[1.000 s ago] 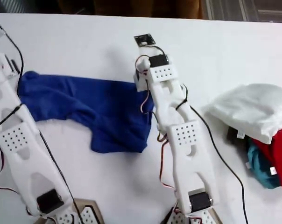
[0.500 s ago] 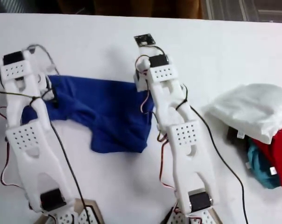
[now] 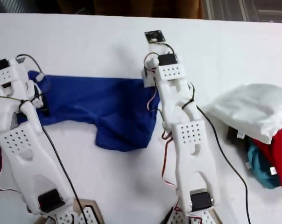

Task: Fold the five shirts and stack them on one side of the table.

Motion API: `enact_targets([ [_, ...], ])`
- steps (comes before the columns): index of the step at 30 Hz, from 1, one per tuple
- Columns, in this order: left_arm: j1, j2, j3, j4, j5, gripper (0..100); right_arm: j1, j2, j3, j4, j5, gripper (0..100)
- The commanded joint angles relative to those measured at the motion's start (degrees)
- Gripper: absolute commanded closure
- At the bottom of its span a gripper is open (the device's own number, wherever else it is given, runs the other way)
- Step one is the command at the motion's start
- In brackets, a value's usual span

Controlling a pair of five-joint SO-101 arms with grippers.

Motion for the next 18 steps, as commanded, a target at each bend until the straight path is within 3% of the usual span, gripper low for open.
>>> enact_targets([
  [1,-1.8,-1.8,-0.2,-0.1,-1.0,82,2.6,-0.2,-0.9,-1.0,-0.7,98.1],
  [10,-2.5,-6.4,-4.7,1.1,-0.9,82,1.4,-11.4,-0.9,1.8,-0.3,98.1],
  [18,-2.4,-24.5,-4.9,0.8,-0.6,82,-1.4,-14.5,-0.8,5.3,-0.2,98.1],
])
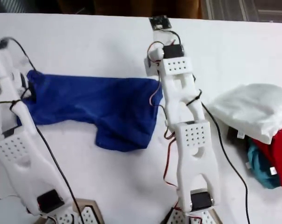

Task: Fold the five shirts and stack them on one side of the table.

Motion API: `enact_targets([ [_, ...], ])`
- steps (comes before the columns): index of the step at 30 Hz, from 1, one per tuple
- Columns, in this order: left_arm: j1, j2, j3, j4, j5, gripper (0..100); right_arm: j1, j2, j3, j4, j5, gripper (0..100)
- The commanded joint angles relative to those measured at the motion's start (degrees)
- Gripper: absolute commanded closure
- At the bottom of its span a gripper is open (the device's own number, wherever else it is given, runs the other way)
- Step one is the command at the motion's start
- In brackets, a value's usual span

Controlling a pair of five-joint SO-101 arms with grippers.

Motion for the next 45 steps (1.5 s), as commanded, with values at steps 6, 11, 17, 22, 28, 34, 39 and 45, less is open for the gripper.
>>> enact_targets([
  [6,1.4,-14.4,-2.3,-7.1,9.3,83,-1.3,-7.4,-1.1,5.4,0.1,98.1],
  [11,4.7,-8.6,-2.6,-12.9,17.4,98,-1.6,-11.9,-1.1,12.0,0.1,98.1],
  [17,8.3,-0.9,-2.6,-22.7,17.6,98,-1.7,-15.3,-0.5,17.5,0.1,98.1],
  [22,9.3,4.9,-2.6,-32.9,17.3,98,-3.4,-15.9,-0.4,17.5,0.6,98.1],
  [28,9.2,13.3,-2.6,-40.0,17.1,98,-8.7,-15.7,-0.4,17.5,10.2,98.1],
  [34,9.1,18.6,-2.6,-45.5,17.1,98,-10.5,-13.8,0.5,17.5,10.5,98.1],
  [39,8.5,21.1,-5.1,-45.5,17.1,98,-11.1,-12.1,7.4,17.5,10.7,98.1],
  [45,8.4,25.9,-10.2,-44.2,17.1,98,-16.9,-12.2,14.2,17.6,17.2,98.1],
])
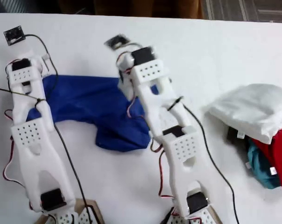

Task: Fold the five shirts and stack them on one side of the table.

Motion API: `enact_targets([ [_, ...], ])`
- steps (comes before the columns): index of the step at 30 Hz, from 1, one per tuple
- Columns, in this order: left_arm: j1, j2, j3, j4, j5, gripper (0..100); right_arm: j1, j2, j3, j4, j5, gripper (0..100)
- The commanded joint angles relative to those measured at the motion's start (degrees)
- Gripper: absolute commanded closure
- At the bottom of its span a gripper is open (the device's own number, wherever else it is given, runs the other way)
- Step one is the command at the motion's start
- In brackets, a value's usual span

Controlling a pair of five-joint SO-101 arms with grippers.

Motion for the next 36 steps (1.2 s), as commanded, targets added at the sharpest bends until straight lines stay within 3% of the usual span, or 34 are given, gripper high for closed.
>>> enact_targets([
  [1,-0.3,0.8,-4.5,1.1,0.2,98,-3.2,-0.8,2.0,1.4,2.6,98.1],
  [12,-0.5,5.5,-13.5,5.9,0.2,98,-8.9,-0.4,7.5,1.3,5.7,98.1],
  [25,-0.6,5.5,-13.7,6.1,0.2,98,-18.8,-0.8,16.4,0.1,5.8,98.1],
  [36,-1.5,5.5,-13.7,6.1,0.5,98,-17.9,-12.2,16.5,1.2,5.8,98.1],
])
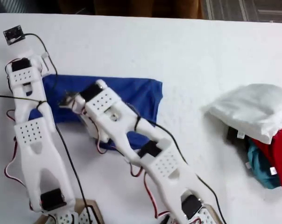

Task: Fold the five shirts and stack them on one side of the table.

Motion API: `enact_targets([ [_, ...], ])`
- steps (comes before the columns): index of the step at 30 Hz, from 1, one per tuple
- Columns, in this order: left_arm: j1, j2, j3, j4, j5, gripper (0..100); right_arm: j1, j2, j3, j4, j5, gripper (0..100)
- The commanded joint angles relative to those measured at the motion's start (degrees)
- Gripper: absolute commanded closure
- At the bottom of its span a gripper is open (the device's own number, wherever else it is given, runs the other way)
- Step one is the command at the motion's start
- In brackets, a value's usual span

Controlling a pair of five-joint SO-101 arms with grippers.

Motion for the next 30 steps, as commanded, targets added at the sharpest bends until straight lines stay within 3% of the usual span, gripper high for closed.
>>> enact_targets([
  [1,-1.2,-0.4,-2.0,0.4,0.5,98,1.4,-10.0,-0.3,1.2,0.3,98.1],
  [6,-1.2,-0.4,-2.0,0.4,0.5,98,7.9,-10.6,-0.2,0.7,0.3,98.1],
  [13,-1.2,-0.4,-2.0,0.4,0.5,98,13.1,1.4,-0.9,-6.5,0.3,98.1],
  [30,-1.3,-0.4,-2.0,0.4,0.5,98,4.0,4.0,0.5,-4.6,0.1,98.1],
])
